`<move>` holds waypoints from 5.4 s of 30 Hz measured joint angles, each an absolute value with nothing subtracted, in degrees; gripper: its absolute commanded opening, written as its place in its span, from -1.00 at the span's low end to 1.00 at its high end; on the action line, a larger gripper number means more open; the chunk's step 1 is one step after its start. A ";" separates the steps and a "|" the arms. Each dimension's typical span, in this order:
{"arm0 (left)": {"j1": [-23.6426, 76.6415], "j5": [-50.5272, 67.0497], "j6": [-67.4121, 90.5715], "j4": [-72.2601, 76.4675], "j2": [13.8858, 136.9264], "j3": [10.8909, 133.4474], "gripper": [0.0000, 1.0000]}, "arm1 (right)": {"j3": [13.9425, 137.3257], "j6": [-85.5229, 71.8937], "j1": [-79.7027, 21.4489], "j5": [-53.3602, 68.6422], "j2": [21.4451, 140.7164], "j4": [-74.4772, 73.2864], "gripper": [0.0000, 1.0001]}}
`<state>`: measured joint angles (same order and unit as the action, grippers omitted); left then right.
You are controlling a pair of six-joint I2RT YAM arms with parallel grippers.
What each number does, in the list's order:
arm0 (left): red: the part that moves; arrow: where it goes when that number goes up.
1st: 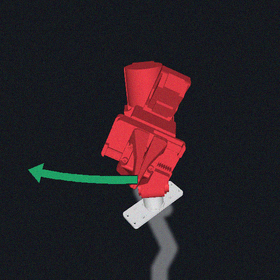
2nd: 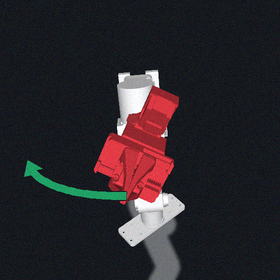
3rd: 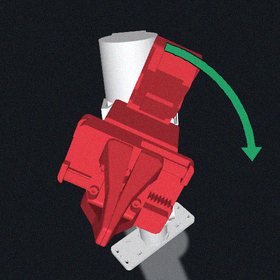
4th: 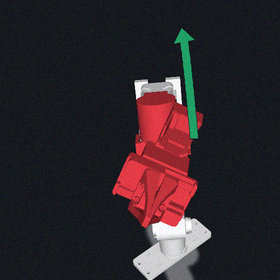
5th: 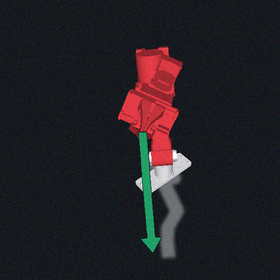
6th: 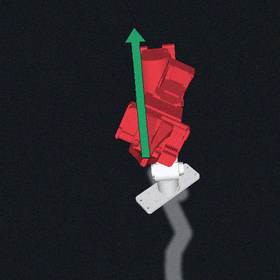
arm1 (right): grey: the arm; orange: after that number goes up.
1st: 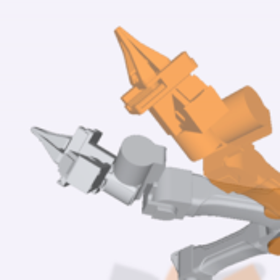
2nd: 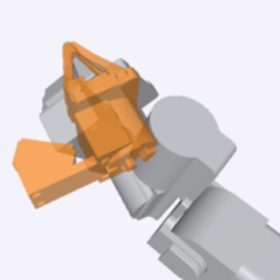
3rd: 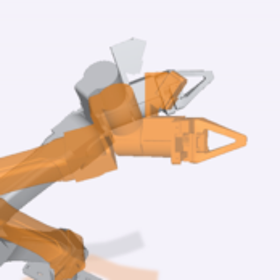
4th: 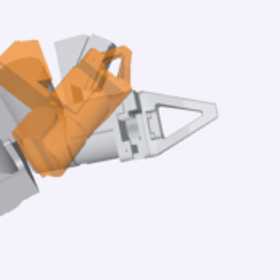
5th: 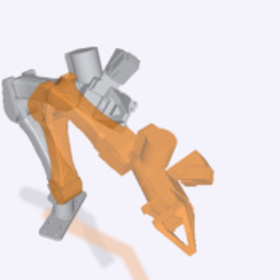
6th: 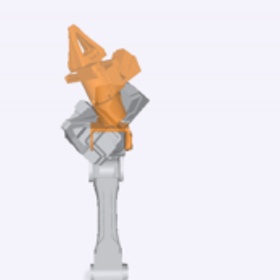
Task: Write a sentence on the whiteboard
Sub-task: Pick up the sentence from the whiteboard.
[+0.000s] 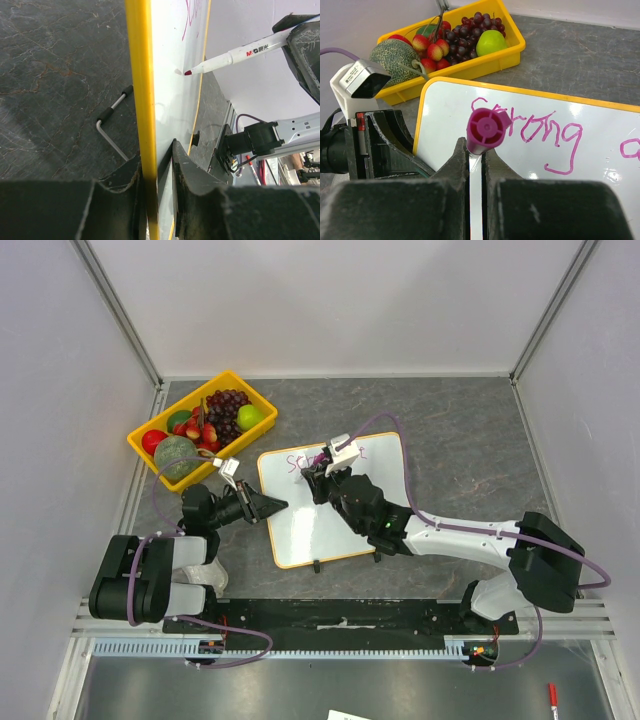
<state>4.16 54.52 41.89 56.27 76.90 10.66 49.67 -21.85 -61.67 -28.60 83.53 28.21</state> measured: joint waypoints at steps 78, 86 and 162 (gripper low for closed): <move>4.16 54.57 41.89 56.27 77.17 10.74 -0.96 | 46.78 -24.84 -61.30 -27.07 81.19 26.06 -1.00; 4.16 54.57 41.89 56.29 77.23 10.76 -0.96 | 46.78 -24.91 -60.99 -27.05 81.01 25.98 -1.00; 4.16 54.57 41.89 56.18 77.32 10.87 -0.96 | 43.92 -29.21 -56.14 -24.32 77.62 25.12 -1.00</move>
<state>4.16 54.57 41.89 56.18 77.32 10.87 43.92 -29.21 -56.14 -24.32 77.62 25.12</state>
